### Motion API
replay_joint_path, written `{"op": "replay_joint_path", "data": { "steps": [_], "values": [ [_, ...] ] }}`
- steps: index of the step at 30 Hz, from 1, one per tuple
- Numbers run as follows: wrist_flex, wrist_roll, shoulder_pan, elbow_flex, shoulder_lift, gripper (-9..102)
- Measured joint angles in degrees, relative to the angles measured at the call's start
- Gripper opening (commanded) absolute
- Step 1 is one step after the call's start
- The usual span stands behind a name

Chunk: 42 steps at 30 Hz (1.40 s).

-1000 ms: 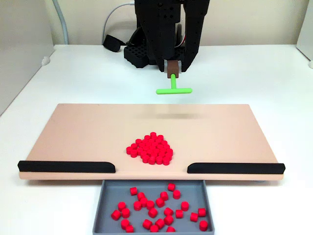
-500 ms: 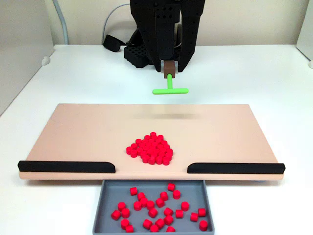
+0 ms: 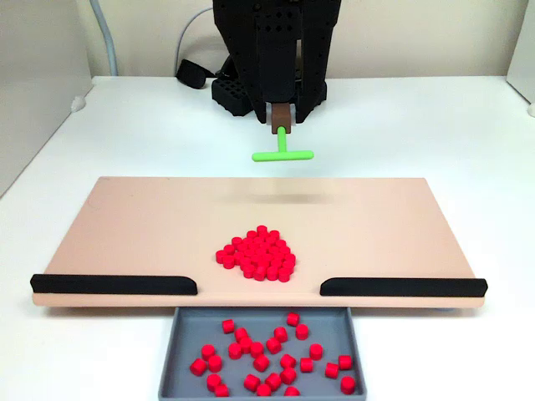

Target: Gather the bottom side granules

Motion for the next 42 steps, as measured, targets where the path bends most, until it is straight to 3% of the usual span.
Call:
{"op": "replay_joint_path", "data": {
  "steps": [26, 42],
  "values": [
    [-16.88, -2.02, 3.69, 13.80, 0.00, 0],
    [-20.13, -1.93, 3.87, 13.80, -3.60, 0]
  ]
}}
